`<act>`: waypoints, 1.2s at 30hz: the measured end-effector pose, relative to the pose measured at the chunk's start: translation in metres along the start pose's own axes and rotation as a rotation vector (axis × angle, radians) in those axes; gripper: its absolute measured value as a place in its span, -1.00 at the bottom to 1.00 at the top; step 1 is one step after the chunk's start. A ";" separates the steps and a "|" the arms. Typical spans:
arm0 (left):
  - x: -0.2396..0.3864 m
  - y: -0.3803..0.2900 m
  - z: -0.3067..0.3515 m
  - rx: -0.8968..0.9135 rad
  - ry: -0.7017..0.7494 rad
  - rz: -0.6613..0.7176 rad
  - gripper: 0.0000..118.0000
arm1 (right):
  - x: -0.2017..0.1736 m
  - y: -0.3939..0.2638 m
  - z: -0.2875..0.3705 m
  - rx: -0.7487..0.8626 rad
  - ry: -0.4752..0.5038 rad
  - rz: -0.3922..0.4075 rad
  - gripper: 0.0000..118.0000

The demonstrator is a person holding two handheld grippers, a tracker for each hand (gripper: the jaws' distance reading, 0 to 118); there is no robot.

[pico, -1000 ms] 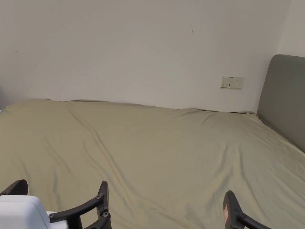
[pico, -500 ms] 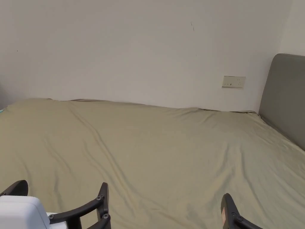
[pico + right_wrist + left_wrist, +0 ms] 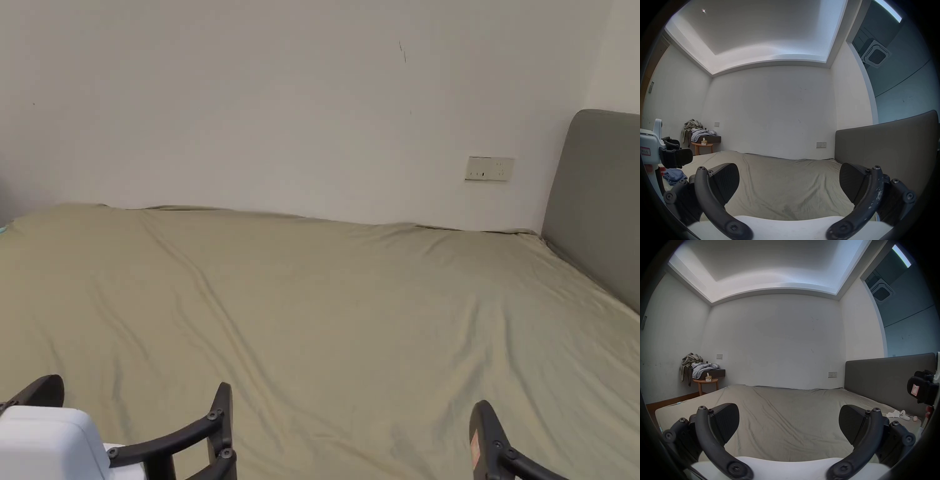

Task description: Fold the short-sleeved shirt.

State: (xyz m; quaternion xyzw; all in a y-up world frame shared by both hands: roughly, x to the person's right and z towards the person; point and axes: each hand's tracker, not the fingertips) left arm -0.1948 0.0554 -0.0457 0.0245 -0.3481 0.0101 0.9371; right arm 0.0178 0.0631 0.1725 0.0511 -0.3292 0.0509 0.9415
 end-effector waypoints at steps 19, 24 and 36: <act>0.000 0.000 -0.001 -0.013 -0.003 -0.012 1.00 | 0.001 0.001 0.001 -0.003 -0.004 0.000 1.00; 0.001 0.001 0.000 -0.015 -0.005 -0.014 1.00 | 0.001 0.001 0.001 -0.001 -0.005 -0.003 1.00; 0.001 0.001 0.000 -0.017 -0.007 -0.021 1.00 | 0.000 -0.002 0.000 -0.005 -0.030 -0.007 1.00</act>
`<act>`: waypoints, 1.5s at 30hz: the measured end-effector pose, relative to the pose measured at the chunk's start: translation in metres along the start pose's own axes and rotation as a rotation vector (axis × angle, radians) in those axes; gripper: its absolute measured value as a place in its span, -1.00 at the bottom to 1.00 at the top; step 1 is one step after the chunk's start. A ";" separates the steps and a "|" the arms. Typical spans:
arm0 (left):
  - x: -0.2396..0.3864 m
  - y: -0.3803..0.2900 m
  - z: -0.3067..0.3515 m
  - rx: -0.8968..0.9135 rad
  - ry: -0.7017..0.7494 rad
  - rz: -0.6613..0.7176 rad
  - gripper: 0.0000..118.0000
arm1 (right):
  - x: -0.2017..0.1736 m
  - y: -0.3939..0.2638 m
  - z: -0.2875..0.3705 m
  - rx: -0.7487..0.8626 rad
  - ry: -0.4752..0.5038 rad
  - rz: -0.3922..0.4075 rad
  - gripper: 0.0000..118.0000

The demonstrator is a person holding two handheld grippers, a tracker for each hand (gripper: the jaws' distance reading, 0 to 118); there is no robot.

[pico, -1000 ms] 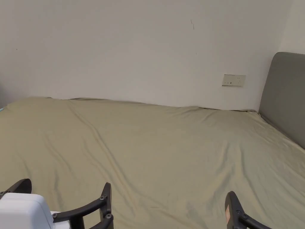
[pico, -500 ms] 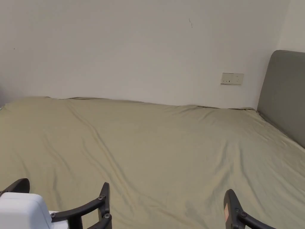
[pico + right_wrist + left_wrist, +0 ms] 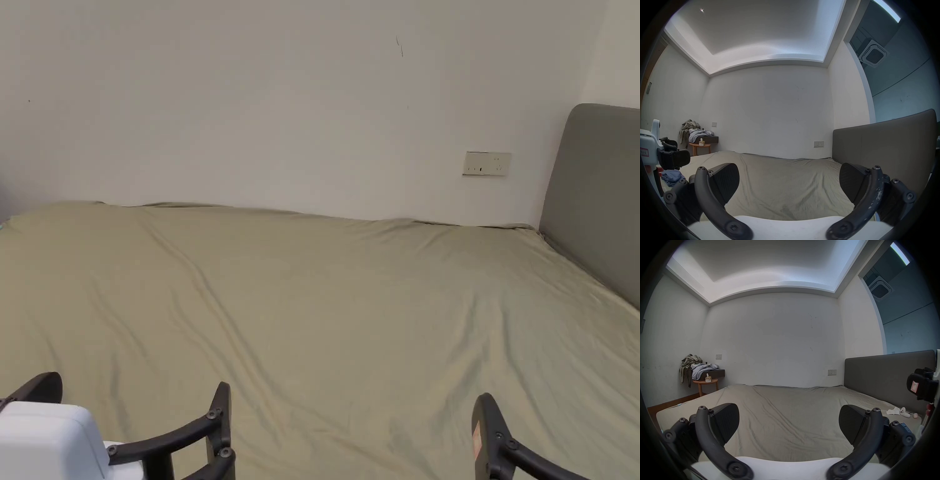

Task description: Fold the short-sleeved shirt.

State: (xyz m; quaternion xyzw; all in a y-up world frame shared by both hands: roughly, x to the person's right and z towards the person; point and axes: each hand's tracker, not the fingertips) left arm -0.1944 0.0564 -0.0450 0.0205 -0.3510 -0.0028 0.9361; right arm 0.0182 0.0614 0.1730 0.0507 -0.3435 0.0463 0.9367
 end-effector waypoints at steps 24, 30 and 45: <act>-0.003 0.001 -0.002 -0.021 -0.001 0.007 1.00 | 0.027 -0.010 -0.023 -0.079 0.422 -0.643 1.00; -0.003 0.001 -0.003 -0.030 -0.002 0.009 1.00 | 0.034 0.001 -0.024 -0.176 0.432 -0.815 1.00; -0.003 0.001 -0.003 -0.033 0.001 0.002 1.00 | 0.037 0.002 -0.027 -0.165 0.196 -0.708 1.00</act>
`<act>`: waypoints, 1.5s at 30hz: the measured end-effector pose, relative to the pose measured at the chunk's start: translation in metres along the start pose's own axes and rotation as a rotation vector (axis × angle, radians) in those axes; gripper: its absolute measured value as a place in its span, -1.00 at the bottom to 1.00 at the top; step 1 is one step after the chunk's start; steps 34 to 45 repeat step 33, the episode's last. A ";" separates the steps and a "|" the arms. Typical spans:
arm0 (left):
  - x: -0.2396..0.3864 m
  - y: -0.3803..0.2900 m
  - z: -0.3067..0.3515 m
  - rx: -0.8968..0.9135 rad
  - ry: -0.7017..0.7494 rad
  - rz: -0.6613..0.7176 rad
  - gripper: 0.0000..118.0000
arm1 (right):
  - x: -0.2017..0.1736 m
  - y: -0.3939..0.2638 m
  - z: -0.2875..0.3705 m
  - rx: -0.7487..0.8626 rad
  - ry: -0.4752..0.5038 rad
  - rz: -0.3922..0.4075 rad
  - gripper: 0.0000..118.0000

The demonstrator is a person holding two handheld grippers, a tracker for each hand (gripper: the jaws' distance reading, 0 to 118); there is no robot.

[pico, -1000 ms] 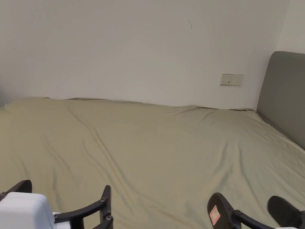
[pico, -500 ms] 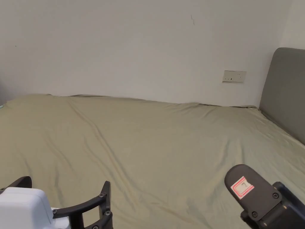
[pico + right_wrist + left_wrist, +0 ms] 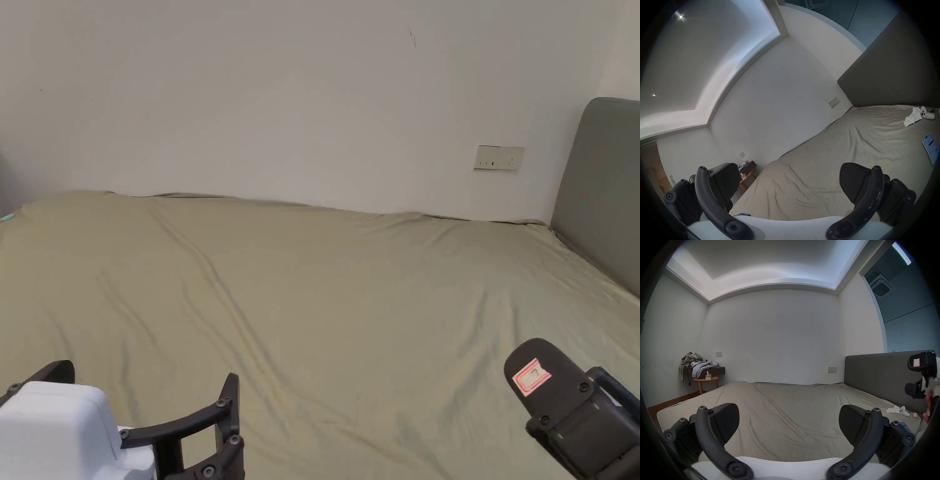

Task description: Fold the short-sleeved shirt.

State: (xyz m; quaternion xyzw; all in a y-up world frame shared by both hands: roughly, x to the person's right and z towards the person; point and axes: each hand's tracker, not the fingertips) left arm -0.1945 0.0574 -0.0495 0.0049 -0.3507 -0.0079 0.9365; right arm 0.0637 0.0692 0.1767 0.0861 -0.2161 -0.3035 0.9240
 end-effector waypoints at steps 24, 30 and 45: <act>0.004 -0.001 -0.001 -0.015 -0.006 -0.013 1.00 | -0.005 0.002 0.007 0.040 -0.038 0.087 1.00; 0.005 -0.001 -0.002 -0.018 -0.009 -0.017 1.00 | -0.008 -0.001 0.006 0.052 -0.097 0.098 1.00; 0.005 -0.001 -0.002 -0.020 -0.011 -0.018 1.00 | -0.009 -0.001 0.007 0.049 -0.074 0.113 1.00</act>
